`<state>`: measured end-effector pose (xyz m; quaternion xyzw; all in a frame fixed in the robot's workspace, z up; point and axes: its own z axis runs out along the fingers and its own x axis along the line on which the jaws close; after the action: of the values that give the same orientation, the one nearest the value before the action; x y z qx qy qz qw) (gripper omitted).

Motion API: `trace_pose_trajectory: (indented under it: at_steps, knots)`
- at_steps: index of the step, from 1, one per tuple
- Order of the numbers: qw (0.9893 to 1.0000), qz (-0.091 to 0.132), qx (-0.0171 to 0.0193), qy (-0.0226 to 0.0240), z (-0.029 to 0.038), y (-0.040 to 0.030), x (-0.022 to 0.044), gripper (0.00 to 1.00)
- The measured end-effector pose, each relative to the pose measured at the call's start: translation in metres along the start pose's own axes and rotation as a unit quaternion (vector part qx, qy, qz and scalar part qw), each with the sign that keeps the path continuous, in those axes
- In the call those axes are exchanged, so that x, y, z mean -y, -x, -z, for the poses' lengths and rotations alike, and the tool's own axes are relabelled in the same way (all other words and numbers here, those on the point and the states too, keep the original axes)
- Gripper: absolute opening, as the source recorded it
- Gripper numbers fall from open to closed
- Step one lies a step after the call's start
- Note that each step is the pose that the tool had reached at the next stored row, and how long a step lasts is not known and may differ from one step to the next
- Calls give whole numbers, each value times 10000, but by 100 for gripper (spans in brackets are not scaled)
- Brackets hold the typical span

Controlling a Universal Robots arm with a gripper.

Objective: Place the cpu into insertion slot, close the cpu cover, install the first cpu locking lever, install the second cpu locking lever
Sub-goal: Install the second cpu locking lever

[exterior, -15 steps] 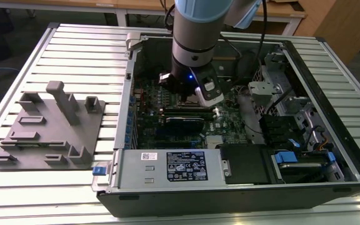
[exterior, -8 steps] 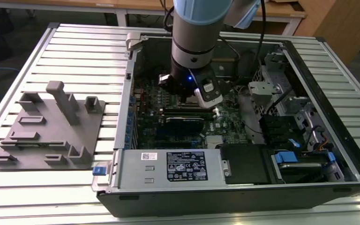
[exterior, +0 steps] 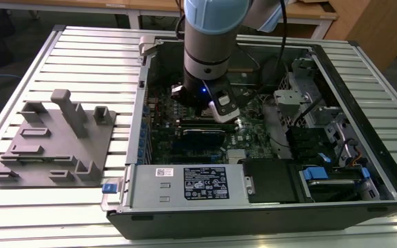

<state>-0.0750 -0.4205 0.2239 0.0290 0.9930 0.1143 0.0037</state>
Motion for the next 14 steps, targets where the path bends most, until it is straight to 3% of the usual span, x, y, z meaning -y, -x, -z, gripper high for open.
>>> trace_pose_trajectory:
  at_steps: [14]
  knots:
    - [10000, 0, -1, -1, -157, -13, 37, 10]
